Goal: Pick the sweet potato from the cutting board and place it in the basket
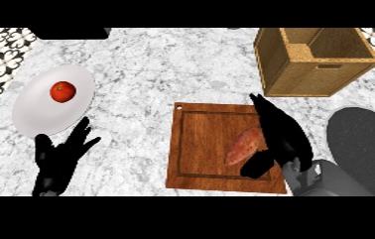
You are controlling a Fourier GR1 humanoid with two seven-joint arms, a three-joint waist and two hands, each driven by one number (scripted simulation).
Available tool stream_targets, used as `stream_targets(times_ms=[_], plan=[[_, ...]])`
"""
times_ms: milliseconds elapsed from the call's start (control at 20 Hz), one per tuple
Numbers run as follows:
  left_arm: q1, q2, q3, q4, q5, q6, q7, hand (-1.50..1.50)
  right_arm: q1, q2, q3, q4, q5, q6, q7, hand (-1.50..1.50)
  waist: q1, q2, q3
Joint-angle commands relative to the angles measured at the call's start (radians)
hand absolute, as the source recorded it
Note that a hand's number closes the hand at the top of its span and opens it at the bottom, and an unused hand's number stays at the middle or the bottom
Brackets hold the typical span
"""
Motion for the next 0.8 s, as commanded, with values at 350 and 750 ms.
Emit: stream_targets(times_ms=[350,750], plan=[[0.027,0.013,0.009,0.038,-0.005,-0.031,0.057,0.00,0.044,0.059,-0.020,0.080,0.012,0.099,0.084,-1.50,-0.001,0.007,-0.011],[0.041,-0.057,-0.035,0.043,-0.065,0.018,0.038,0.00,0.064,0.142,-0.020,0.168,0.095,0.067,0.019,-1.50,0.001,0.008,-0.010]])
